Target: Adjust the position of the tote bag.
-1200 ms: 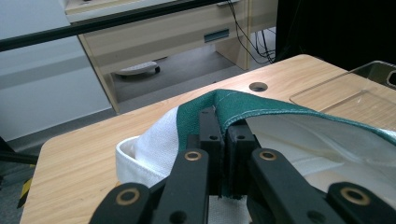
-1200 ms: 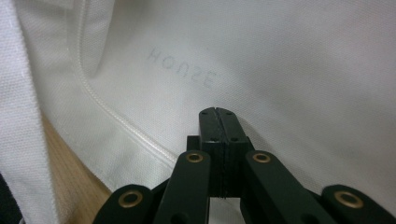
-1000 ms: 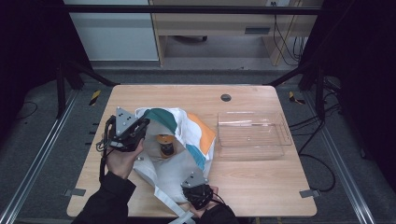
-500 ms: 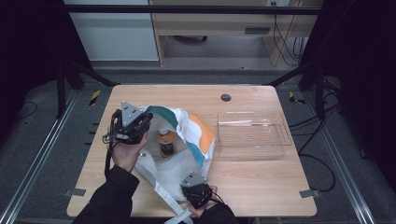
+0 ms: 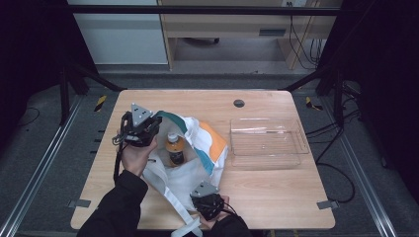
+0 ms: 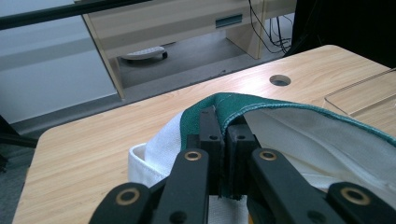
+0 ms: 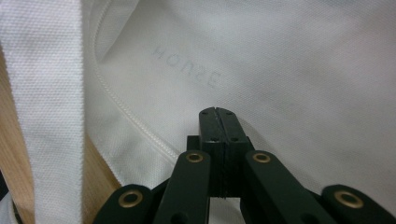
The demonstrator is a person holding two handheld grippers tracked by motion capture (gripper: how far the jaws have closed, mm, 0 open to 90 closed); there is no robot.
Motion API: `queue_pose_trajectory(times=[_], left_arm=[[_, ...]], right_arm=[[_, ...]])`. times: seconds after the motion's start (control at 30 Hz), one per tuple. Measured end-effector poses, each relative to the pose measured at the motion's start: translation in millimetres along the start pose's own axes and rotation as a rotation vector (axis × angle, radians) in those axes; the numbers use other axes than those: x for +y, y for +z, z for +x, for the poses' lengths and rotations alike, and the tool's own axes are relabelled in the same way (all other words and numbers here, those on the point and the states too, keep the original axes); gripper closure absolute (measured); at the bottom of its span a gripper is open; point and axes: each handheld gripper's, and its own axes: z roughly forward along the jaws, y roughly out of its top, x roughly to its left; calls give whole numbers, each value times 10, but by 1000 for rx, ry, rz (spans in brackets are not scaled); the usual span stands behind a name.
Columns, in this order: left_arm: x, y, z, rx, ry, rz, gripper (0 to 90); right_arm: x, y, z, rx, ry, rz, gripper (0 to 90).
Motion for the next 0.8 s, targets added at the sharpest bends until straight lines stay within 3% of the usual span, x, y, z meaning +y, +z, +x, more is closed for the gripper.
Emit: queue_pose_trajectory(times=[0.8], left_arm=[[-166,395,139,-24,-51,37,877]], right_arm=[[14,14,-7,5,0,1,900]])
